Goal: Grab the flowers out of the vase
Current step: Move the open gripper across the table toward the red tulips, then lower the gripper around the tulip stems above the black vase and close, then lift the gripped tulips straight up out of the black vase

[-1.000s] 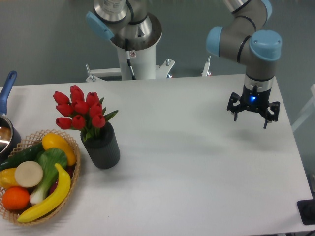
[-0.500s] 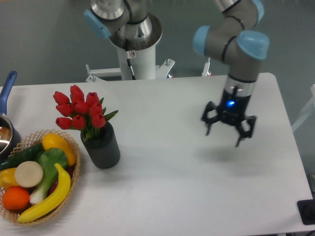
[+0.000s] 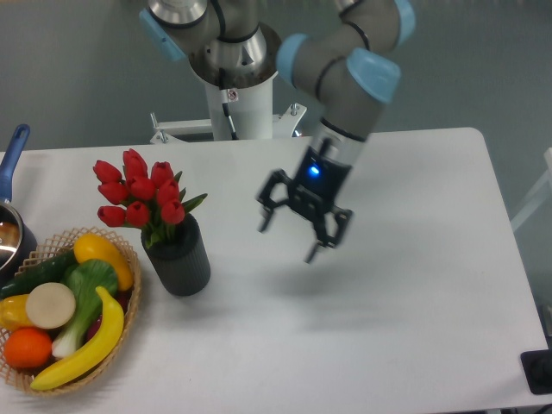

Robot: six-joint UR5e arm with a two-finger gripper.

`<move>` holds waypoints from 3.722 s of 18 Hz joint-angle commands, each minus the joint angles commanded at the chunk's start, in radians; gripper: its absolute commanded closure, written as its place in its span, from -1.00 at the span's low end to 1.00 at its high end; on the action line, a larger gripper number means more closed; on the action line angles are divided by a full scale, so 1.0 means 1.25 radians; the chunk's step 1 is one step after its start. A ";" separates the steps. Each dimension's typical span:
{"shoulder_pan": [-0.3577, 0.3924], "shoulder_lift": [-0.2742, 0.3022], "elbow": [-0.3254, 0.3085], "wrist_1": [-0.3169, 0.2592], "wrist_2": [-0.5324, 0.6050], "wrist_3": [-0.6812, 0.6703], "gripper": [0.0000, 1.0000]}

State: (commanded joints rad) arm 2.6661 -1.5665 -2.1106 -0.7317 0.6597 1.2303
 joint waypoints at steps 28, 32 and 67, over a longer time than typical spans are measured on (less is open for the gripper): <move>-0.193 -0.088 0.010 0.002 -0.016 0.006 -0.75; -0.191 -0.087 0.012 0.004 -0.012 0.010 0.28; -0.054 0.081 0.234 -0.274 -0.140 -0.279 0.77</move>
State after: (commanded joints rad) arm 2.5985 -1.4650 -1.8179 -1.0737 0.4848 0.8821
